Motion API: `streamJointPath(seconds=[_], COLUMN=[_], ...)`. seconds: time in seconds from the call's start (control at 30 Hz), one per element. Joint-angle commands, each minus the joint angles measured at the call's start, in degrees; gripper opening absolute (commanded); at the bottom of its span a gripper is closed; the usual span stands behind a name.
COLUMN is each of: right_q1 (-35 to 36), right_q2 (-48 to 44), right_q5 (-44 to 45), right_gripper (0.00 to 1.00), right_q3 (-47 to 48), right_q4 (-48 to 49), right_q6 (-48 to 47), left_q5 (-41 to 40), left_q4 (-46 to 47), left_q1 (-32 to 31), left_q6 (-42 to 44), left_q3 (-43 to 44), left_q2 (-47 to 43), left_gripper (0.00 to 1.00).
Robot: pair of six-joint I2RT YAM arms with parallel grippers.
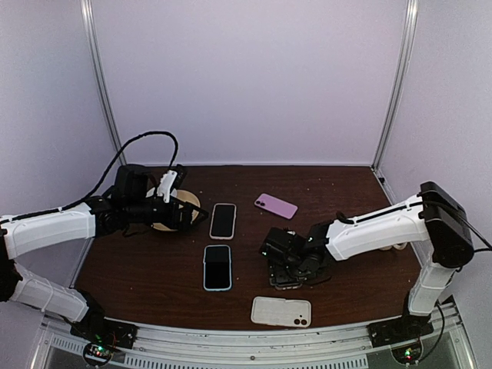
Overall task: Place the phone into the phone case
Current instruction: Pick up the phone with the phone case at the center of the board, then pass from the right arm to the left
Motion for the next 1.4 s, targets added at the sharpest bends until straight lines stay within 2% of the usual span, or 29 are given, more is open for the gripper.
streamJointPath(seconds=[0.0, 0.17, 0.3, 0.47, 0.57, 0.67, 0.8, 0.9, 1.03, 1.13, 1.37], right_q1=[1.18, 3.51, 4.33, 5.45, 5.86, 6.13, 6.31, 6.31, 6.31, 6.31, 6.14], right_q2=[-6.91, -12.62, -17.50, -20.60, -20.69, -20.52, -20.57, -20.72, -20.01, -20.07, -18.93], right_q5=[6.63, 12.51, 16.41, 17.64, 17.22, 16.29, 15.51, 13.96, 13.80, 12.97, 12.64], right_gripper=[0.21, 0.22, 0.22, 0.21, 0.21, 0.21, 0.21, 0.21, 0.21, 0.20, 0.23], right_q3=[-0.95, -3.27, -2.99, -2.56, -1.10, -0.82, -0.27, -0.37, 0.23, 0.01, -0.52], right_q4=[6.67, 15.64, 22.38, 32.41, 32.64, 35.25, 35.81, 37.14, 35.93, 36.85, 34.92], right_q6=[-5.70, -14.66, -23.32, -33.00, -36.49, -38.16, -40.17, -42.20, -42.94, -43.44, -44.13], left_q5=[2.70, 8.48, 10.14, 5.63, 3.15, 2.47, 2.48, 0.19, 1.69, 2.45, 5.04], left_q4=[3.15, 10.99, 20.32, 27.46, 31.56, 35.41, 35.73, 36.53, 36.99, 37.31, 38.40], left_q1=[0.50, -1.01, -5.31, -9.67, -10.31, -11.60, -12.91, -13.11, -13.47, -13.64, -14.08], left_q6=[0.48, -1.65, -5.99, -13.03, -17.66, -18.48, -18.54, -19.71, -18.94, -19.22, -19.65], left_q3=[1.17, 0.96, -0.93, -0.42, 0.64, 2.64, 4.86, 5.25, 6.95, 7.65, 7.25], left_q2=[-0.48, -0.29, -1.54, 2.34, 5.42, 7.79, 10.18, 11.75, 12.81, 14.18, 16.09], left_gripper=[0.96, 0.92, 0.97, 0.98, 0.97, 0.96, 0.94, 0.84, 0.74, 0.55, 0.24])
